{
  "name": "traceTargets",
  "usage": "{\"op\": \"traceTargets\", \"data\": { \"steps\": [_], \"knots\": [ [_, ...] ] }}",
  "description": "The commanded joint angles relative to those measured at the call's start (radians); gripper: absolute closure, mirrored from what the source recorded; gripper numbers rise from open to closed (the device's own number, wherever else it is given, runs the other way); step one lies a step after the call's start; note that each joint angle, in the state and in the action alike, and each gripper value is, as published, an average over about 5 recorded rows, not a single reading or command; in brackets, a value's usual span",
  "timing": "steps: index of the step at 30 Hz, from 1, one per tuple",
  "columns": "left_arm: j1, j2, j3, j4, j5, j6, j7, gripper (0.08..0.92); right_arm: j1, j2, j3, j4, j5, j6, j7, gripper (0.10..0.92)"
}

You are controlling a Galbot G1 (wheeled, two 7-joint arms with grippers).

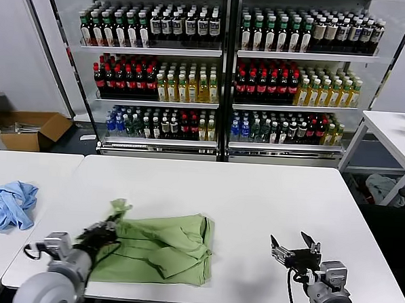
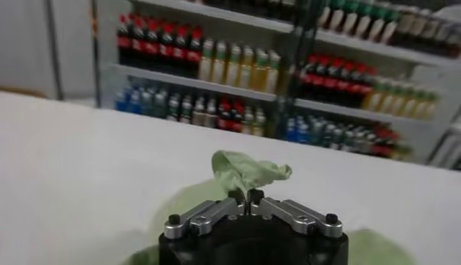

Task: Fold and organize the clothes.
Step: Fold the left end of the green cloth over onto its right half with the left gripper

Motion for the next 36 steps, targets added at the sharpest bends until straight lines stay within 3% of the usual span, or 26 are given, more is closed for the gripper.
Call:
{"op": "traceTargets", "data": {
  "steps": [1, 8, 28, 36],
  "knots": [
    [-0.129, -0.163, 0.218, 0.051, -0.08, 0.006, -0.041, 0.903, -0.002, 0.0, 0.021, -0.003, 0.0, 0.0, 0.002, 0.202],
    [-0.166, -0.193, 0.263, 0.125, -0.07, 0.006, -0.074, 0.903, -0.002, 0.003, 0.018, -0.005, -0.002, 0.0, 0.004, 0.203],
    [-0.214, -0.299, 0.316, 0.186, -0.092, -0.019, -0.074, 0.894, 0.004, 0.007, -0.005, -0.012, -0.009, 0.0, 0.006, 0.203],
    [-0.193, -0.409, 0.348, 0.135, -0.059, -0.073, -0.025, 0.691, 0.025, 0.015, -0.036, -0.01, -0.018, 0.0, 0.009, 0.203]
  ]
}}
